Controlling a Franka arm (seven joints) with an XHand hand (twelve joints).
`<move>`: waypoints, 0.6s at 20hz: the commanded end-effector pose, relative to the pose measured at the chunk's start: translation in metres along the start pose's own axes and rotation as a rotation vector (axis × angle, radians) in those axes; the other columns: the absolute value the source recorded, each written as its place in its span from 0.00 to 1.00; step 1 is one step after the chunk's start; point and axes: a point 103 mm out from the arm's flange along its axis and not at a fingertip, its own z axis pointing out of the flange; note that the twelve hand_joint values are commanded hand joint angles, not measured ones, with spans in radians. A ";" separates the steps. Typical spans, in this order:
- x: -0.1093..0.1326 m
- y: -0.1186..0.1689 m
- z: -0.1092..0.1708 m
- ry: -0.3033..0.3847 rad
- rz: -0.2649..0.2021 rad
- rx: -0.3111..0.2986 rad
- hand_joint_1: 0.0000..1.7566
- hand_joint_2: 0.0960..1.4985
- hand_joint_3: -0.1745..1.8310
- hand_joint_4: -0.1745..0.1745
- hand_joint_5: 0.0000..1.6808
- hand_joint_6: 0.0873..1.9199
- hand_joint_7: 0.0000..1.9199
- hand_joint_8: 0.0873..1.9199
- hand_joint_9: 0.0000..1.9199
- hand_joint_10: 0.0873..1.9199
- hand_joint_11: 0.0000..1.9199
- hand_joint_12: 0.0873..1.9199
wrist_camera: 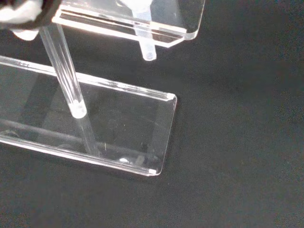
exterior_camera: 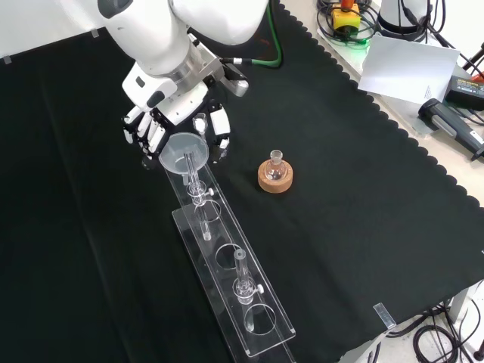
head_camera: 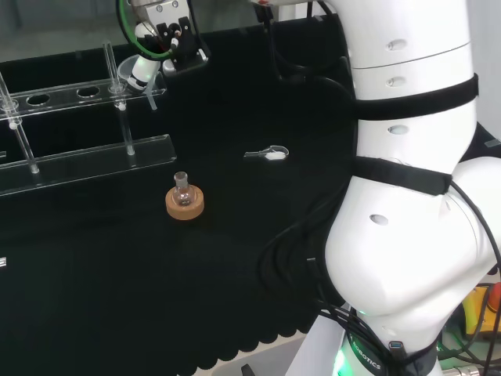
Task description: Pick up the funnel from the transparent funnel stand.
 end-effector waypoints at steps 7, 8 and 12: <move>-0.002 -0.005 -0.007 0.015 0.027 -0.090 0.47 0.30 0.46 0.50 0.43 0.00 0.47 0.26 0.32 0.26 0.00 0.59; -0.003 -0.006 -0.009 0.015 0.026 -0.092 0.48 0.30 0.46 0.50 0.43 0.00 0.48 0.26 0.32 0.26 0.00 0.59; -0.009 -0.006 -0.018 0.016 0.027 -0.100 0.48 0.29 0.48 0.50 0.45 0.00 0.49 0.27 0.33 0.24 0.00 0.60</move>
